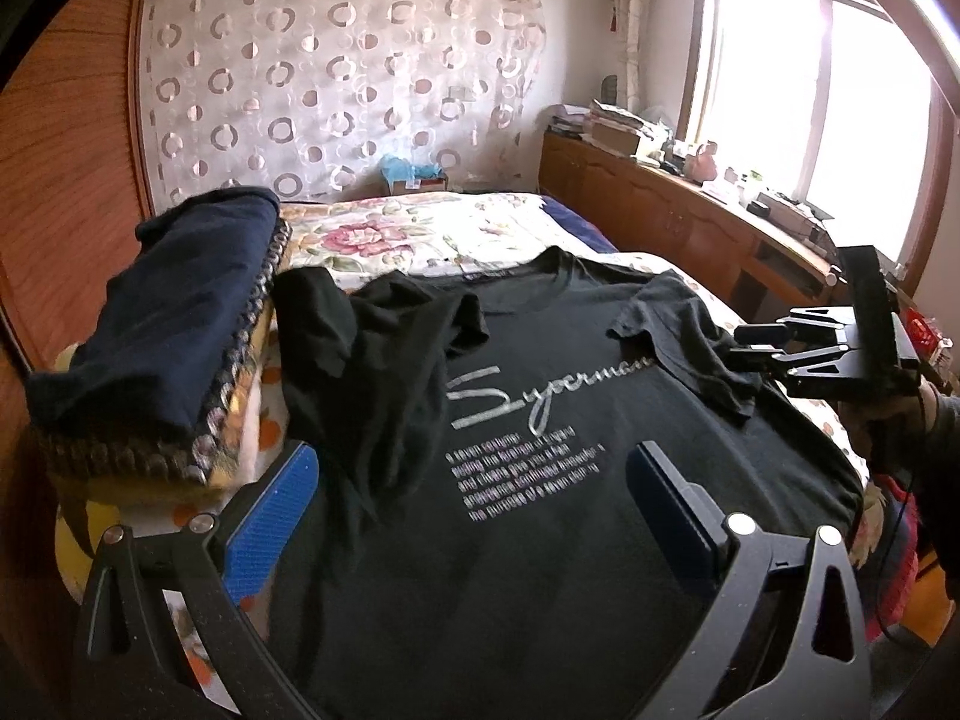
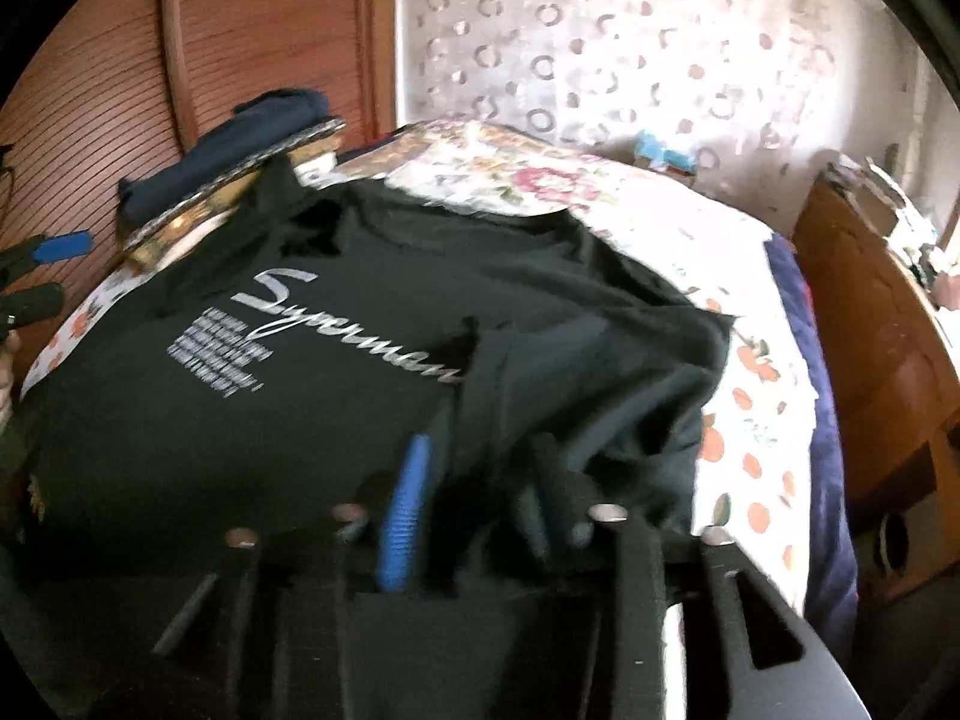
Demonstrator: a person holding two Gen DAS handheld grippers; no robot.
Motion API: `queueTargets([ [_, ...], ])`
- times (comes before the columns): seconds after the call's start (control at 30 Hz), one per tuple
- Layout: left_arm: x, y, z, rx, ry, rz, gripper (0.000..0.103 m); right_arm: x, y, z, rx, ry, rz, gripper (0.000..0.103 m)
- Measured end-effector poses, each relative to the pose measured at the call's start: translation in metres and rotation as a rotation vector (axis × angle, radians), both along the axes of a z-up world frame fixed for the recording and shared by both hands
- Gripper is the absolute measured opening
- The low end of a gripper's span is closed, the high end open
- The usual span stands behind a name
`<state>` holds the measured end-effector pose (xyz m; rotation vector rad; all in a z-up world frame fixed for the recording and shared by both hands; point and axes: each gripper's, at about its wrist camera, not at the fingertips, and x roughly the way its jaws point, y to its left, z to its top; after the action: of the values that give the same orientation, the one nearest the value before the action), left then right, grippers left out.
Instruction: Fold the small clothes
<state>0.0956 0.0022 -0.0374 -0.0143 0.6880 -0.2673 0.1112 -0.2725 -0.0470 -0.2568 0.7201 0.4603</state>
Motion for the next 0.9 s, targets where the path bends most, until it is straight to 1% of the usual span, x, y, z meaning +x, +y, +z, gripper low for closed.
queueTargets([
  [0.1,0.018,0.006,0.004,0.019,0.003,-0.010,0.102,0.024,-0.011,-0.007,-0.020,0.003,-0.064,0.044],
  [0.2,0.045,0.011,0.009,0.053,0.016,-0.006,0.097,0.047,-0.021,-0.015,-0.034,0.006,-0.124,0.044],
  [0.23,0.053,0.011,0.009,0.058,0.024,-0.007,0.095,0.054,-0.024,-0.018,-0.031,0.010,-0.142,0.044],
  [0.33,0.083,0.012,0.008,0.088,0.055,-0.002,0.081,0.072,-0.031,-0.027,-0.020,0.025,-0.178,0.044],
  [0.37,0.094,0.012,0.007,0.093,0.070,-0.001,0.077,0.076,-0.031,-0.030,-0.018,0.028,-0.179,0.044],
  [0.47,0.128,0.012,0.000,0.129,0.126,0.012,0.070,0.089,-0.028,-0.039,-0.027,0.032,-0.166,0.044],
  [0.63,0.167,0.017,-0.013,0.188,0.181,0.065,0.069,0.099,-0.028,-0.045,-0.034,0.011,-0.126,0.044],
  [0.7,0.181,0.019,-0.021,0.207,0.205,0.072,0.066,0.100,-0.030,-0.045,-0.021,0.015,-0.123,0.044],
  [0.73,0.187,0.020,-0.025,0.219,0.218,0.076,0.062,0.101,-0.033,-0.047,-0.013,0.020,-0.120,0.044],
  [0.77,0.192,0.021,-0.028,0.229,0.228,0.082,0.060,0.102,-0.035,-0.047,-0.004,0.026,-0.120,0.044],
  [0.9,0.209,0.027,-0.037,0.251,0.266,0.120,0.059,0.104,-0.039,-0.049,0.008,0.033,-0.119,0.044],
])
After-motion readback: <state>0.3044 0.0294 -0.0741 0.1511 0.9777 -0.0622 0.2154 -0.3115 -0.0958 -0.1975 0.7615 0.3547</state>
